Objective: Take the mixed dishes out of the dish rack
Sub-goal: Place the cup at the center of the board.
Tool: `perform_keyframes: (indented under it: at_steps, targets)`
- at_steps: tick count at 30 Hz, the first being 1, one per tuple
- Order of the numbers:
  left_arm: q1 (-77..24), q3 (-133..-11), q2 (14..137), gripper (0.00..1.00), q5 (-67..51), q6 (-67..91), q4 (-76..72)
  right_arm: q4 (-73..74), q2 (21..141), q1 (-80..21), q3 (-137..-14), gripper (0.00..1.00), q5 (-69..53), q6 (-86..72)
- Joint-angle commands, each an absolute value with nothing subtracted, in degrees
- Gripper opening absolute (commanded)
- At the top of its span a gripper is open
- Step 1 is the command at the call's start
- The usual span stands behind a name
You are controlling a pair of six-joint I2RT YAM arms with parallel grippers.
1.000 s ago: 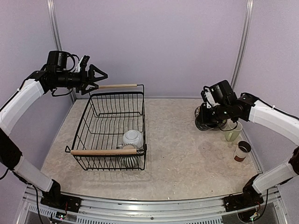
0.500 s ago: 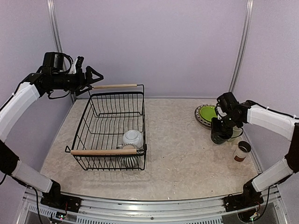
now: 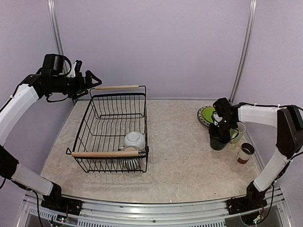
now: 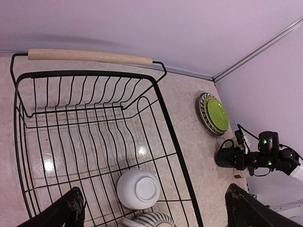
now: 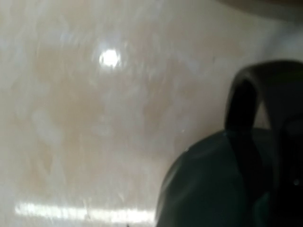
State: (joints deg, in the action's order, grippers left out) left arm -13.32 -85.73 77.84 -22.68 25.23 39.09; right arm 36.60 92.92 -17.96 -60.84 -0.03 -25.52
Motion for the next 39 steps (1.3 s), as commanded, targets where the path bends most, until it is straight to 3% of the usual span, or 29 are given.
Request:
perform_keyframes:
  at_steps: [1, 5, 12, 16, 27, 39]
  targets:
    - [-13.66, -85.65, 77.9, 0.99, -23.45, 24.34, 40.23, 34.53, 95.37, -17.14, -64.67, 0.0, 0.09, -23.43]
    - [-13.72, -85.74, 78.34, 0.99, -24.69, 24.48, 40.08, 35.5, 96.71, -17.13, -65.62, 0.02, 0.09, -23.29]
    - [-14.1, -85.86, 79.07, 0.99, -24.6, 24.43, 40.21, 36.1, 96.19, -17.14, -65.47, 0.19, 0.09, -23.51]
    - [-14.21, -85.64, 79.03, 0.99, -24.89, 24.53, 40.09, 36.69, 93.91, -17.13, -65.66, 0.38, -2.09, -23.46]
    - [-15.82, -86.19, 80.3, 0.99, -26.67, 24.21, 40.81, 35.96, 79.7, -17.09, -65.69, 0.72, -5.81, -22.12]
    - [-23.21, -86.04, 81.18, 0.99, -20.47, 26.33, 44.29, 29.61, 65.41, -17.14, -60.13, 0.93, -9.96, -22.53]
